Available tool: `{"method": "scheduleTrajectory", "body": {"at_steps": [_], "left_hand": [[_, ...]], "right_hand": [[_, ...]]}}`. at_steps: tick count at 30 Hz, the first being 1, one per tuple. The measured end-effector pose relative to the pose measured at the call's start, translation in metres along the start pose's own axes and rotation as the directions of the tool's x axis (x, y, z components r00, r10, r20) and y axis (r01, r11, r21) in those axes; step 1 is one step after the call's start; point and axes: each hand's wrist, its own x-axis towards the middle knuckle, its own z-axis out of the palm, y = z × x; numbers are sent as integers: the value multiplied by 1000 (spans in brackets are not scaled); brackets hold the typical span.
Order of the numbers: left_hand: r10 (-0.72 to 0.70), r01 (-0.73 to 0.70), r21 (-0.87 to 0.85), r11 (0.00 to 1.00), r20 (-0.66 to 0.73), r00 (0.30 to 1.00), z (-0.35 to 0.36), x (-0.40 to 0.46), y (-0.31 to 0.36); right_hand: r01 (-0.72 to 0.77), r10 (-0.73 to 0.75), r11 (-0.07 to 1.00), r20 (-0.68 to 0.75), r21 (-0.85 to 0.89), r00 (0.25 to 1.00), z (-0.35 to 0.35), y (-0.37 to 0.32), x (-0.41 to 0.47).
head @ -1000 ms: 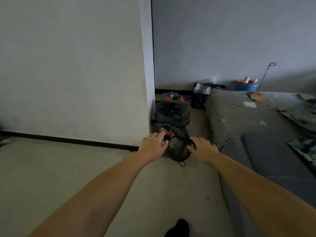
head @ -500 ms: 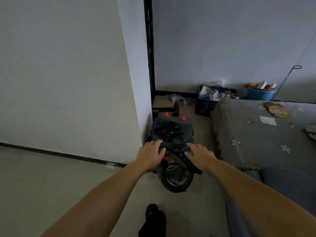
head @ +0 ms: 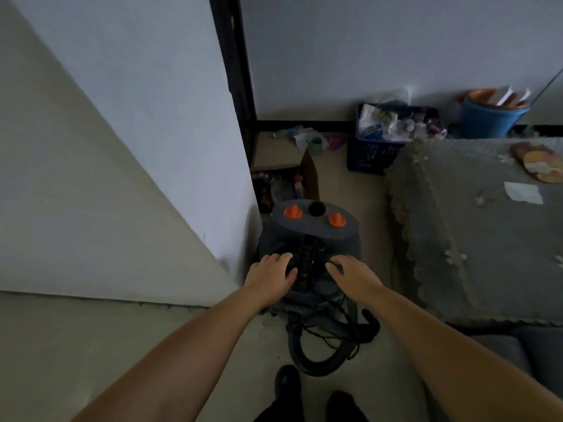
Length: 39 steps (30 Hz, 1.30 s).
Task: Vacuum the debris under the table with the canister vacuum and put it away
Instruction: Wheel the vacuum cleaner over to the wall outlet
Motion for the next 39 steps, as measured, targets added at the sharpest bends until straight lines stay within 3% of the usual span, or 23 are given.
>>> {"method": "scheduleTrajectory", "body": {"at_steps": [4, 8, 10, 14, 17, 21, 29, 35, 39], "left_hand": [[-25, 25, 21, 999, -15, 1000, 39, 65, -25], [-48, 56, 89, 994, -86, 995, 76, 98, -48], [-57, 63, 130, 990, -52, 997, 91, 108, -57], [-110, 100, 88, 991, 117, 987, 108, 127, -72], [-113, 114, 5, 994, 182, 977, 110, 137, -79], [-128, 130, -7, 992, 134, 983, 121, 136, -76], [-160, 172, -111, 979, 116, 980, 153, 84, -47], [-279, 285, -58, 957, 96, 956, 200, 27, 15], [-343, 343, 21, 939, 69, 937, 233, -5, 58]], "right_hand": [[-92, 93, 993, -13, 70, 996, 37, 2, 73], [-205, 203, 977, -41, -65, 978, 77, 11, 108], [-251, 244, 959, -69, -132, 967, 88, 11, 118], [-305, 296, 947, -102, -97, 950, 95, 8, 129], [-296, 296, 955, -84, 12, 951, 99, 9, 135], [-255, 272, 953, -91, 161, 958, 109, 12, 137], [-151, 158, 985, -75, 83, 985, 116, 44, 101], [-106, 105, 994, -41, -21, 994, 111, 85, 57], [-81, 66, 990, -134, -112, 989, 119, 117, 26]]}}
